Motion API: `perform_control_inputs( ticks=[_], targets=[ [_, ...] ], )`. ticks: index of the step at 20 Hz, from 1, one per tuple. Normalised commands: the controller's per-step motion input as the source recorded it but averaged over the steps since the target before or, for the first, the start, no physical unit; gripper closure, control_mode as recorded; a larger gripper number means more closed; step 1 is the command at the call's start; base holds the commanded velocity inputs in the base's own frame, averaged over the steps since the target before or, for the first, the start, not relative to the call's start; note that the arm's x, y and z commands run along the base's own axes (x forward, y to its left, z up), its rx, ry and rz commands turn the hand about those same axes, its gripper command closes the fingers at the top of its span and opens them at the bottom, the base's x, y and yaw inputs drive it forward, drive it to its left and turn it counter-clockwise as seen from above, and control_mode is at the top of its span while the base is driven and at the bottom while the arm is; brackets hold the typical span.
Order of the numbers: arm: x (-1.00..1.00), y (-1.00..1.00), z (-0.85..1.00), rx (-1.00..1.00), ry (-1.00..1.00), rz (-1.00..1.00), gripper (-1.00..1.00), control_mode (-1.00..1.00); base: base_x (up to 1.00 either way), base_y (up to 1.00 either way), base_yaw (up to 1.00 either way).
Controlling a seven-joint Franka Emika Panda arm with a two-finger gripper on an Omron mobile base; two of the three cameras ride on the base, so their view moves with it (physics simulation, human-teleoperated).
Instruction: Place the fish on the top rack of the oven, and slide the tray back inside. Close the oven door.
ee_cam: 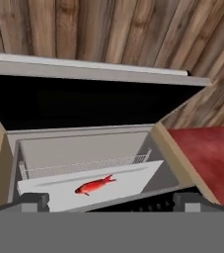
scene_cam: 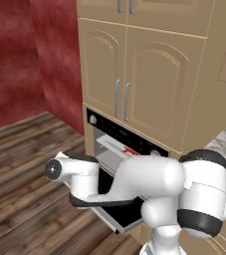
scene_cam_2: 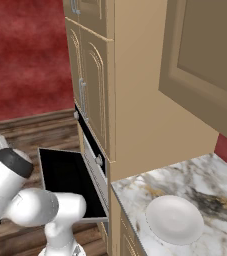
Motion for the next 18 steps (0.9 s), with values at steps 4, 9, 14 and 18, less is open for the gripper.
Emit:
perform_control_inputs(
  ticks=[4,9,14,18],
  targets=[
    [-0.31,0.94,-0.74,-0.23,-0.08,0.00,-1.00,-1.00,0.00,0.00,0.00],
    [-0.27,0.67,-0.82,-0.22,-0.10,0.00,-1.00,-1.00,0.00,0.00,0.00],
    [-0.19,0.33,-0.68,-0.17,-0.14,-0.02,-1.00,-1.00,0.00,0.00,0.00],
    [0.02,0.00,-0.58,-0.02,-0.04,-0.11,-1.00,-1.00,0.00,0.00,0.00]
  ],
)
